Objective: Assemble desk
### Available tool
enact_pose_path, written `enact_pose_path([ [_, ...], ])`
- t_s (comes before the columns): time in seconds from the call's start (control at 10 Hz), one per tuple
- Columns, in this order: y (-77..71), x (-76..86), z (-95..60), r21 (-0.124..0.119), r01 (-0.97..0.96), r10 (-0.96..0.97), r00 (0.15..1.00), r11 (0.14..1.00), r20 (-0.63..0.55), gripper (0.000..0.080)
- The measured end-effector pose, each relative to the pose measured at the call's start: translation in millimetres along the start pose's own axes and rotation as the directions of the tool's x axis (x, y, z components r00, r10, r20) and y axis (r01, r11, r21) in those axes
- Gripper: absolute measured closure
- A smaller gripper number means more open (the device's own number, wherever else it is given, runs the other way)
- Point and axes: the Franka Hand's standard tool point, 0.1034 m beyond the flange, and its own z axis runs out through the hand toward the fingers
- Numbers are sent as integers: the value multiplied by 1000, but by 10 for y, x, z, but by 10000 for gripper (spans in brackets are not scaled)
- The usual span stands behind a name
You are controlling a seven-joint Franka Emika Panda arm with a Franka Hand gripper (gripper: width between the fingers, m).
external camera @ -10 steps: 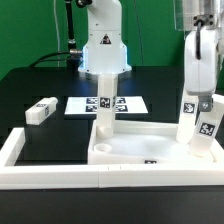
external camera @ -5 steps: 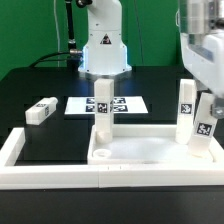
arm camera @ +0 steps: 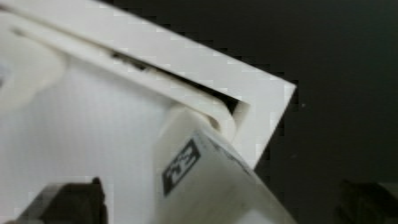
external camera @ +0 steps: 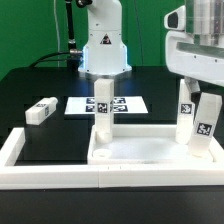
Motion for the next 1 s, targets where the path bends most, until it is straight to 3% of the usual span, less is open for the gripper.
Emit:
enact_pose_path([
  [0.1,8,5,6,-7,114,-114,994,994,-5,151],
  [0.3,12,8,10,-8,78,-78,997,997,-6,197],
  [0.4,13,10,11,-8,77,-77,997,997,-6,346],
  [0.5,13,9,12,-8,63,-64,998,998,-5,346],
  [0.6,42,8,20,-18,-33,33,999,999,-1,468],
  [0.8,51,14,24,-17,-168,168,986,986,-6,477],
  [1.0,58,-11,29,-15,-418,418,908,908,-12,491],
])
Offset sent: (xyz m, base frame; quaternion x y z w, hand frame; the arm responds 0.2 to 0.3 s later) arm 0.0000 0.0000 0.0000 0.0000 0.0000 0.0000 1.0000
